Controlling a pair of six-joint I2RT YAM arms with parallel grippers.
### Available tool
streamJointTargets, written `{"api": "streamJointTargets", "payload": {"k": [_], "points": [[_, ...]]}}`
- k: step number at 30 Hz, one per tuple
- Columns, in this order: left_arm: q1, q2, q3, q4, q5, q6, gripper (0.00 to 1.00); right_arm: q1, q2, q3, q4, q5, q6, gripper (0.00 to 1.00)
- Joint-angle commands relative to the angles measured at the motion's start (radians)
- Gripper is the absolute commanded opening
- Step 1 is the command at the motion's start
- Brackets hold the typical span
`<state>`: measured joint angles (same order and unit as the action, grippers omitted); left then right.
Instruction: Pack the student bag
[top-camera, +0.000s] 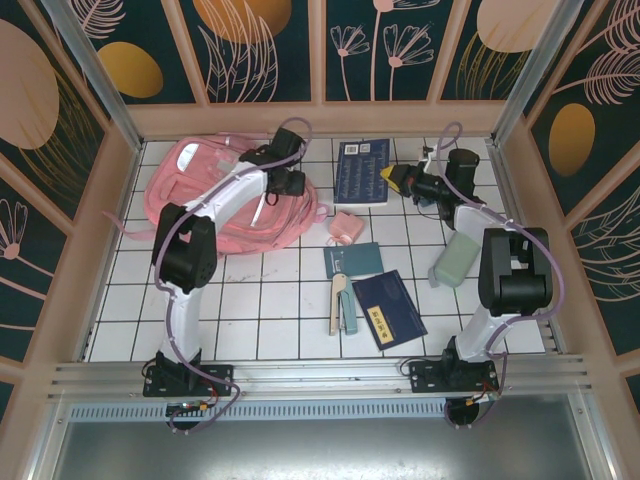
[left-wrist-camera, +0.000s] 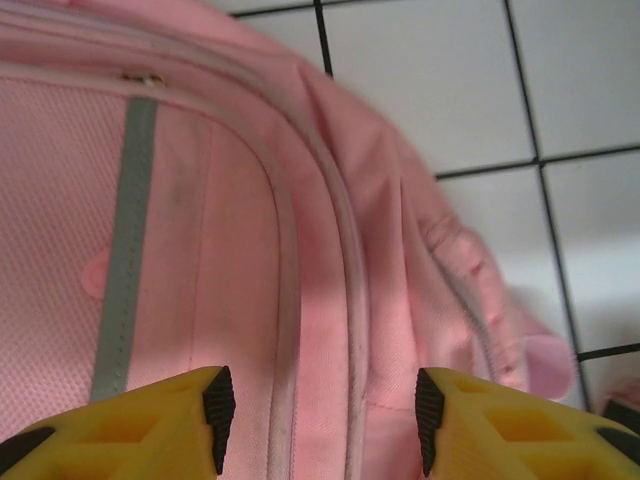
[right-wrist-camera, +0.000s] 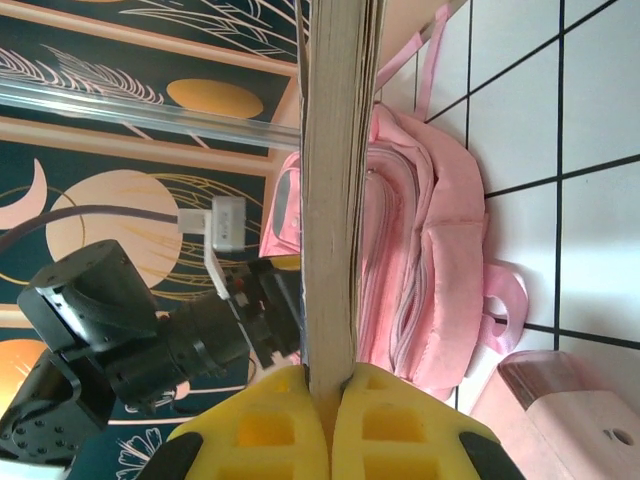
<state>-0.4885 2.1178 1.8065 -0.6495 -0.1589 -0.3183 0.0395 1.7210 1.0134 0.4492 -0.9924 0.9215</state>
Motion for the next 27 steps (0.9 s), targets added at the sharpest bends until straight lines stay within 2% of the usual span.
{"api": "streamJointTargets", "payload": {"k": [1,7,10,13,17,22,27], "points": [[-0.024,0.050,-0.005,-0.069,-0.163,0.070,0.54,0.008,-0.050,-0.009,0.075,-0.006,0.009,0.00],[-0.050,0.095,-0.030,-0.086,-0.278,0.092,0.53,0.013,-0.056,-0.019,0.076,-0.005,0.011,0.00],[-0.050,0.106,-0.045,-0.085,-0.337,0.096,0.46,0.017,-0.058,-0.022,0.078,-0.002,0.013,0.00],[-0.051,0.108,-0.055,-0.080,-0.358,0.101,0.31,0.022,-0.056,-0.025,0.087,0.000,0.021,0.00],[-0.050,0.102,-0.060,-0.081,-0.356,0.098,0.01,0.030,-0.052,-0.024,0.100,0.002,0.033,0.00],[-0.049,0.055,-0.031,-0.085,-0.357,0.075,0.00,0.049,-0.052,-0.024,0.109,0.015,0.042,0.00],[-0.031,-0.009,0.087,-0.125,-0.292,0.043,0.00,0.099,-0.039,-0.036,0.157,0.054,0.072,0.00]]}}
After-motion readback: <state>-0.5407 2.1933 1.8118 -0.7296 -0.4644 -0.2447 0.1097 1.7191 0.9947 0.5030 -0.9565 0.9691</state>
